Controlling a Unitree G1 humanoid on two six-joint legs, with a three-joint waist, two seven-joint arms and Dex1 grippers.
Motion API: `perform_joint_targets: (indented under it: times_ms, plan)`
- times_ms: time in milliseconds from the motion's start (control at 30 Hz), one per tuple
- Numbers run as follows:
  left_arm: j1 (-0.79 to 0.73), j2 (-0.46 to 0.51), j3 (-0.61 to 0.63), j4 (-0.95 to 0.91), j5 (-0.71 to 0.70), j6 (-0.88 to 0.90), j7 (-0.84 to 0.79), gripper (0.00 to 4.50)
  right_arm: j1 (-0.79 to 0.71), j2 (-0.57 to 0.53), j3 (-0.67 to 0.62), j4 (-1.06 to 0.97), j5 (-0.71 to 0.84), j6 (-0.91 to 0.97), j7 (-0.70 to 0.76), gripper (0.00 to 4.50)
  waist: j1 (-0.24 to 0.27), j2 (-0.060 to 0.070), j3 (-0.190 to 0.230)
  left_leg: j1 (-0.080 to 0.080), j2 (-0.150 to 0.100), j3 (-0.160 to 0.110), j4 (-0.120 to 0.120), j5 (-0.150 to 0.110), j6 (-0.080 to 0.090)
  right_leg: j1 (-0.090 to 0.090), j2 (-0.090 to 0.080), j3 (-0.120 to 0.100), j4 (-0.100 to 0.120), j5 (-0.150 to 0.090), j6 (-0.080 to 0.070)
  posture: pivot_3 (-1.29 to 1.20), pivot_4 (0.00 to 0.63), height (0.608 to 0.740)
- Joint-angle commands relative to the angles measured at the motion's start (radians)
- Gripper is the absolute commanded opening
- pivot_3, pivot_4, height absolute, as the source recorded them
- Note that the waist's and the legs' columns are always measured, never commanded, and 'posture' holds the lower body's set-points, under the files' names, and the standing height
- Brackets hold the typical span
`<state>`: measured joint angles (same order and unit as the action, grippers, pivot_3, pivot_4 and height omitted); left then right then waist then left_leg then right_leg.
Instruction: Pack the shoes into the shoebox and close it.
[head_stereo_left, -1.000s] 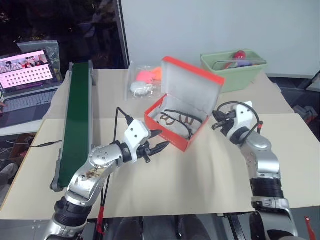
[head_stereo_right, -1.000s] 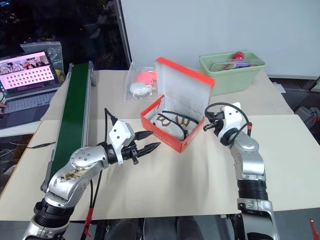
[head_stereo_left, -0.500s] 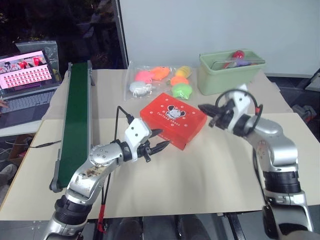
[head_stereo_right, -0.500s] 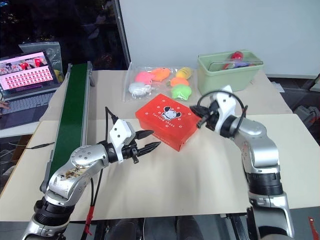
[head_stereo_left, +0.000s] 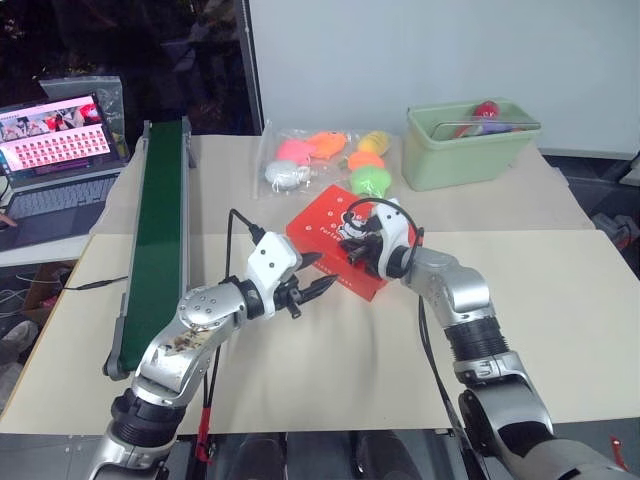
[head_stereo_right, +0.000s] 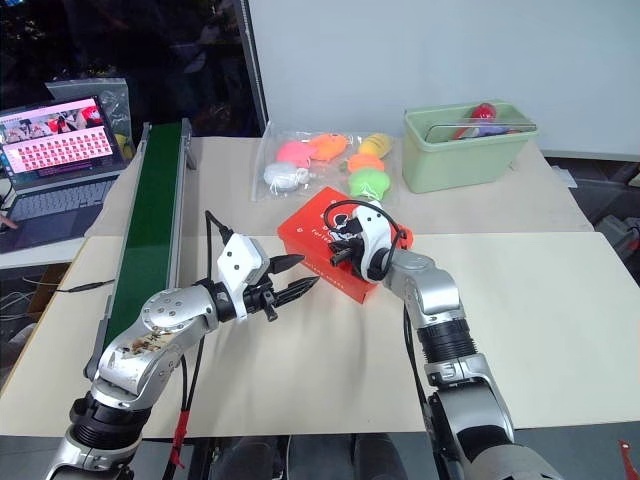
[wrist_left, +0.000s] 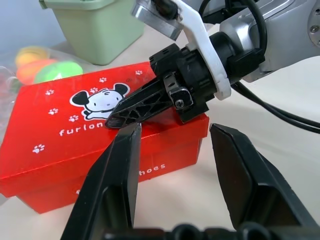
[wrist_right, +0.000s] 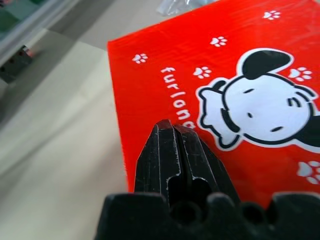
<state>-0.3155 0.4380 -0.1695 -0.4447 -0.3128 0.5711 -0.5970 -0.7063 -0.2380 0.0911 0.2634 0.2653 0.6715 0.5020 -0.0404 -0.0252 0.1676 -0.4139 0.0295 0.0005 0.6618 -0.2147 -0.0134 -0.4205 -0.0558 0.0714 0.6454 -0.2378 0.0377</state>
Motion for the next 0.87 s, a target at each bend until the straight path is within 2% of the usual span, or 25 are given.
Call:
perform_joint_targets:
  times_ms: [33, 167, 267, 500, 600, 733, 867]
  plan:
    - [-0.014, -0.004, 0.025, -0.022, 0.005, -0.008, 0.019, 2.33, 0.003, -0.015, 0.038, 0.016, -0.036, 0.014, 0.021, 0.07, -0.001, 0.000, 0.000, 0.000, 0.000, 0.000, 0.000, 0.000, 0.000, 0.000, 0.000, 0.000, 0.000, 0.000, 0.000, 0.00, 0.150, 0.729]
    - [-0.017, -0.013, 0.039, -0.011, 0.011, -0.004, 0.053, 2.33, 0.015, -0.018, 0.085, -0.002, -0.066, 0.016, 0.040, 0.07, -0.002, -0.001, -0.001, 0.000, 0.000, 0.000, 0.000, 0.000, 0.000, 0.000, 0.000, 0.000, 0.000, 0.000, 0.000, 0.00, 0.150, 0.729]
    - [-0.035, -0.037, 0.080, 0.016, 0.017, 0.003, 0.111, 2.33, 0.012, 0.001, 0.030, -0.042, -0.045, 0.011, 0.007, 0.07, -0.003, -0.001, -0.001, 0.000, 0.000, 0.000, 0.000, 0.000, 0.000, 0.000, 0.000, 0.000, 0.000, 0.000, 0.000, 0.00, 0.150, 0.729]
    - [-0.065, -0.102, 0.236, 0.100, 0.071, -0.009, 0.321, 2.33, -0.002, 0.017, -0.373, -0.212, 0.149, 0.015, -0.197, 0.07, 0.003, -0.001, -0.001, -0.004, 0.000, 0.000, 0.000, 0.000, 0.000, -0.003, -0.001, 0.000, 0.000, 0.000, 0.000, 0.00, 0.150, 0.729]
    - [-0.061, -0.128, 0.279, 0.132, 0.083, -0.007, 0.383, 2.33, 0.040, -0.040, -0.442, -0.273, 0.146, 0.006, -0.237, 0.07, 0.009, -0.001, -0.001, -0.007, 0.000, -0.002, 0.000, 0.000, 0.000, -0.004, -0.002, -0.002, 0.001, 0.000, 0.000, 0.00, 0.150, 0.729]
    - [-0.076, -0.166, 0.336, 0.197, 0.082, -0.017, 0.448, 2.33, 0.132, -0.129, -0.413, -0.305, 0.048, -0.033, -0.274, 0.07, 0.014, -0.001, -0.001, -0.006, -0.001, -0.001, 0.000, 0.000, 0.000, -0.003, -0.002, -0.002, -0.002, 0.001, 0.001, 0.00, 0.150, 0.729]
    - [-0.089, -0.162, 0.324, 0.237, 0.103, -0.033, 0.453, 2.33, 0.187, -0.135, -0.373, -0.311, 0.005, -0.059, -0.291, 0.07, 0.003, -0.001, -0.001, -0.004, -0.001, 0.000, 0.000, 0.000, 0.000, -0.003, -0.001, 0.000, 0.000, 0.001, 0.000, 0.00, 0.150, 0.729]
